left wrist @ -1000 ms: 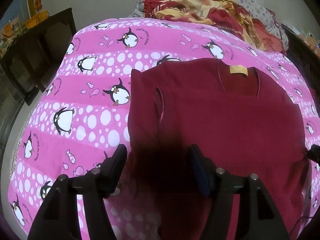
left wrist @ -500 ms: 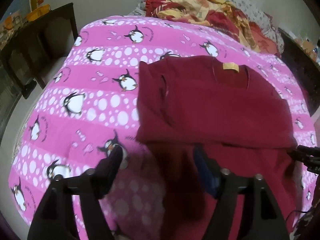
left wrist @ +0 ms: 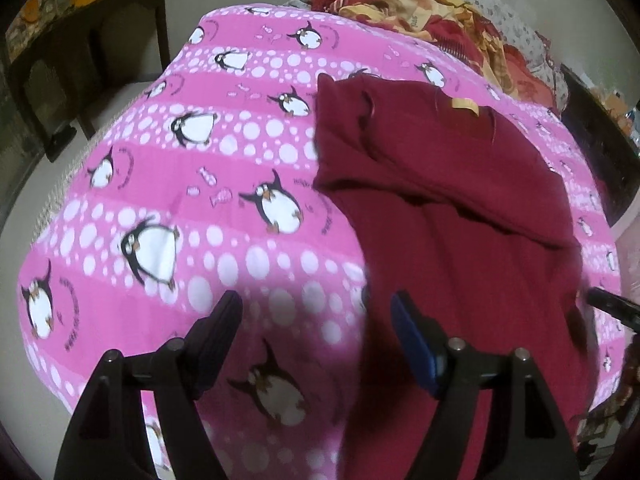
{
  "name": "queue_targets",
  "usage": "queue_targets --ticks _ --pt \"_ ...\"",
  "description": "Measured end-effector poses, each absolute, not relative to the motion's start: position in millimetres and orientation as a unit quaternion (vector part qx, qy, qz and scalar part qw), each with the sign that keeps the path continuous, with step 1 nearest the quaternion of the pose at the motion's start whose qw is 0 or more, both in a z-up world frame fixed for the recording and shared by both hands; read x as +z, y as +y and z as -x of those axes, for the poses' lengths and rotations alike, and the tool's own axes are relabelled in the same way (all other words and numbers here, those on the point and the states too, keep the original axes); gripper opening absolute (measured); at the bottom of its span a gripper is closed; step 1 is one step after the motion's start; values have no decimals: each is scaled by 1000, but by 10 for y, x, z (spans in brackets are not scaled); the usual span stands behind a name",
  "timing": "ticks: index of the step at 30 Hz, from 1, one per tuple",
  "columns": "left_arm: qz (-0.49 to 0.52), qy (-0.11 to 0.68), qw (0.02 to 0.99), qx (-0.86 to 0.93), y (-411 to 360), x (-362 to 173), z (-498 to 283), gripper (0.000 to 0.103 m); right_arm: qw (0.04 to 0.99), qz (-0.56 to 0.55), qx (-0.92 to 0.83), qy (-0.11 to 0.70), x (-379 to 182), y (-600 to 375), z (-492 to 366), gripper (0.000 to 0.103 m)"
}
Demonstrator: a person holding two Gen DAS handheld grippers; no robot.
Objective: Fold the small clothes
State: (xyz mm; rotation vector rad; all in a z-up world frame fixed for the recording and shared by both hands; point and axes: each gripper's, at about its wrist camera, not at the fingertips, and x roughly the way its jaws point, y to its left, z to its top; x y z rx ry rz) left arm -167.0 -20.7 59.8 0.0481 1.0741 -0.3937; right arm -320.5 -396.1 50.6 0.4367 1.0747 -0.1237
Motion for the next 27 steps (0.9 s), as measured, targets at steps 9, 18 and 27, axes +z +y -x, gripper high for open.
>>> queue_targets --ticks 9,18,27 --pt "-23 514 837 -188 -157 595 1816 75 841 -232 -84 482 314 -4046 2741 13" --pt "-27 513 837 -188 -22 648 1995 75 847 -182 -126 484 391 -4202 2941 9" --pt "-39 516 829 -212 -20 688 2288 76 846 -173 -60 500 831 -4054 3382 45"
